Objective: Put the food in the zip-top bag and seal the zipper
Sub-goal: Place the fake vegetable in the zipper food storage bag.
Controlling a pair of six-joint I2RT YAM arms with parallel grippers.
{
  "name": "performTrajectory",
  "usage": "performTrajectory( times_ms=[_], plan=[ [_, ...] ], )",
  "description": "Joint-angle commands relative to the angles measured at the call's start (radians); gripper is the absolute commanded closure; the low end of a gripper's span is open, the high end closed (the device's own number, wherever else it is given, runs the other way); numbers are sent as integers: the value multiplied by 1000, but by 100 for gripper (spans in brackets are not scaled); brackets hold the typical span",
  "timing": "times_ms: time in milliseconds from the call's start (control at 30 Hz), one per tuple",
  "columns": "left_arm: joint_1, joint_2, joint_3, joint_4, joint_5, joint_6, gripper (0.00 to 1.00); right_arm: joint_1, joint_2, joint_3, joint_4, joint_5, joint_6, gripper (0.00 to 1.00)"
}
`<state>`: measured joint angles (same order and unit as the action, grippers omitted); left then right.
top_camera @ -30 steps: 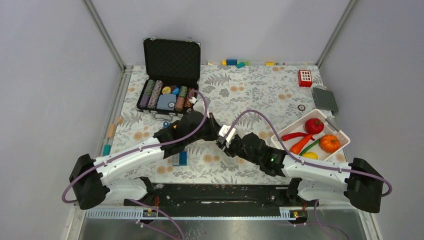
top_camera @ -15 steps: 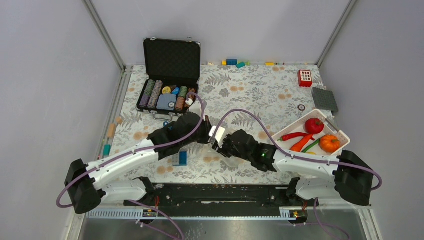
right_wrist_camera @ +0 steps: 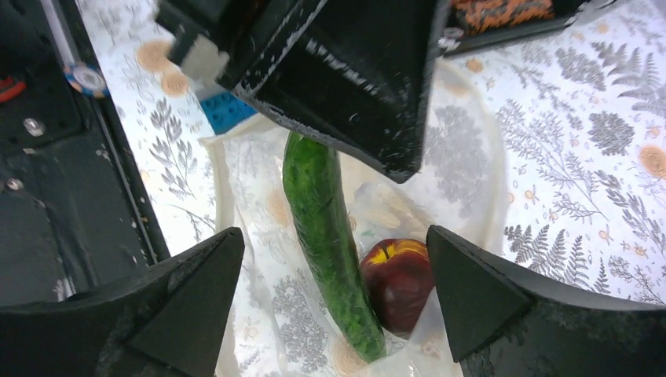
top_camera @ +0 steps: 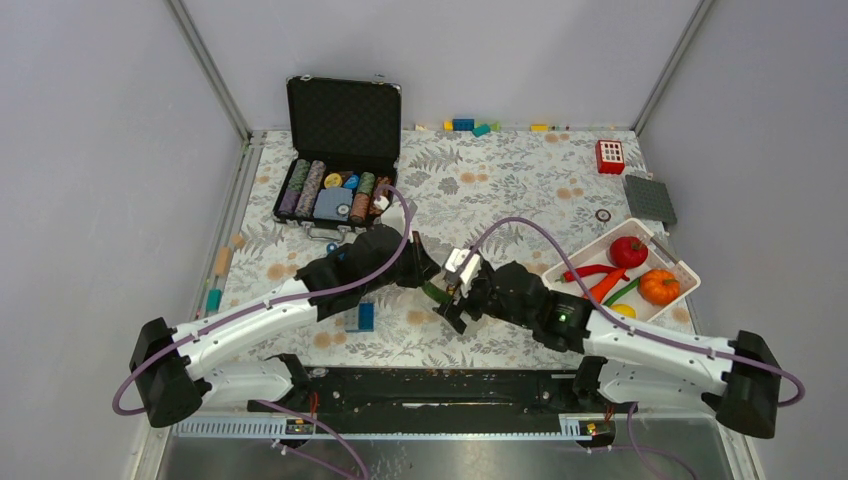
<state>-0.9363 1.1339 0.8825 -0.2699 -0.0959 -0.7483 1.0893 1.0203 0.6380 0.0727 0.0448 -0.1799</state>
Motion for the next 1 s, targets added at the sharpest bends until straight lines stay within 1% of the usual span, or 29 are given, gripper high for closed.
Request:
performTrajectory(
  times_ms=[0,133,233,333,367,400,500,633,700,767,833,900,967],
  plan=[
    [-2,-14,29,70,22,22,100,3,-99,-26,15,42,79,6],
    [-1,-15,18,64,27,23,100,3,-153,-52,53,107,188,9],
    [-1,-18,9,61,31,18,100,3,-159,-66,106,79,318,19],
    [-2,-21,2,60,42,15,100,3,-127,-75,147,41,437,29],
    [-3,-22,-1,61,47,14,100,3,-111,-82,180,40,467,36],
    [-3,-22,-2,60,52,14,100,3,-91,-91,212,45,485,39],
    [-3,-25,-9,58,64,12,100,3,-25,-84,257,114,509,42],
    [-6,-35,-22,59,71,9,100,3,78,-90,333,176,488,45],
    [-11,-42,-24,60,73,10,100,3,139,-96,377,159,463,48],
    [-14,-48,-26,58,72,11,100,3,189,-88,389,129,459,59],
    [-15,-53,-28,58,68,10,100,3,239,-77,399,70,464,66],
    [-15,-54,-27,56,68,10,100,3,281,-75,412,38,479,67],
    [-16,-56,-25,52,66,10,100,4,315,-82,422,46,499,70]
  ],
)
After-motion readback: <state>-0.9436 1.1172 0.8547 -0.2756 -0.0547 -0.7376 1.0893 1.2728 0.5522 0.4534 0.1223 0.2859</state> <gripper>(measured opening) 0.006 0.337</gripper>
